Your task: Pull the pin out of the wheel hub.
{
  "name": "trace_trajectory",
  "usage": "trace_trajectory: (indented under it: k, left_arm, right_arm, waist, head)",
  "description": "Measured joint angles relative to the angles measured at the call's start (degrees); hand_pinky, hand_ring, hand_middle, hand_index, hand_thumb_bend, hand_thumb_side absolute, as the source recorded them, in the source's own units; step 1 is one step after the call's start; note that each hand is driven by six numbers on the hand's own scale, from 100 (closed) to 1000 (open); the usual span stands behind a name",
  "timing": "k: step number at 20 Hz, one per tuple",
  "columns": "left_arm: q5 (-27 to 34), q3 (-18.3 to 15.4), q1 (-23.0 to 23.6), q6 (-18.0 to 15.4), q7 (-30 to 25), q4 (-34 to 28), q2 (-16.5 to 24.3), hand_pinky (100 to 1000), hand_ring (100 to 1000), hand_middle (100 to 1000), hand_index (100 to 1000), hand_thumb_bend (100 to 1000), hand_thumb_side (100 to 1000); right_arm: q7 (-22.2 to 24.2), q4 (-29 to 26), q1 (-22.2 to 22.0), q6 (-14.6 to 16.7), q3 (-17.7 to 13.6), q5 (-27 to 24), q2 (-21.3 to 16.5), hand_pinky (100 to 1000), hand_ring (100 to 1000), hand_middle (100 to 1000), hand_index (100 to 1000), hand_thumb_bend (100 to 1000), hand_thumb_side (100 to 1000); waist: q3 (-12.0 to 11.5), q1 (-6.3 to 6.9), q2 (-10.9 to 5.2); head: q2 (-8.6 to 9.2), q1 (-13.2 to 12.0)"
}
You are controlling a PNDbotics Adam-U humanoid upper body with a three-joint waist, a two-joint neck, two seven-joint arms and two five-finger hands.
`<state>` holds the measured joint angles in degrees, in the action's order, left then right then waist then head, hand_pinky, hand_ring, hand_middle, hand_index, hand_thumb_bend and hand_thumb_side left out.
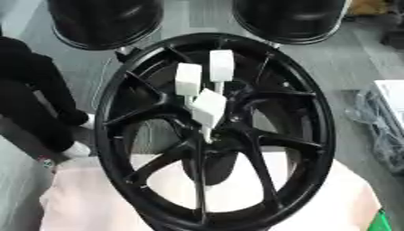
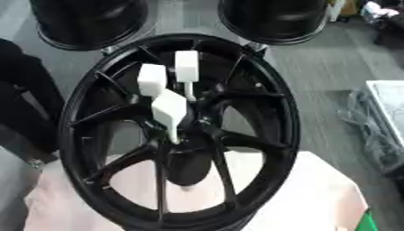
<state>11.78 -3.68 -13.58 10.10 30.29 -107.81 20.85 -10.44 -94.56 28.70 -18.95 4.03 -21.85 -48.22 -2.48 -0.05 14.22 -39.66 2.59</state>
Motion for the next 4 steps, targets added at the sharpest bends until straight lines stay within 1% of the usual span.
trace_trajectory:
  k: [4]
  left_arm:
    - [0.0,0.0,0.0,0.0,0.0,0.0,-0.2,683,721,694,750,285,751]
  right_arm:
    - [-1.4,0.0,-0.1,0.0,-0.8,-0.6,7.1,813,694,677,790,305,391]
  waist:
    - [0.0,0.48,0.00]
  head:
    - [0.01,0.0]
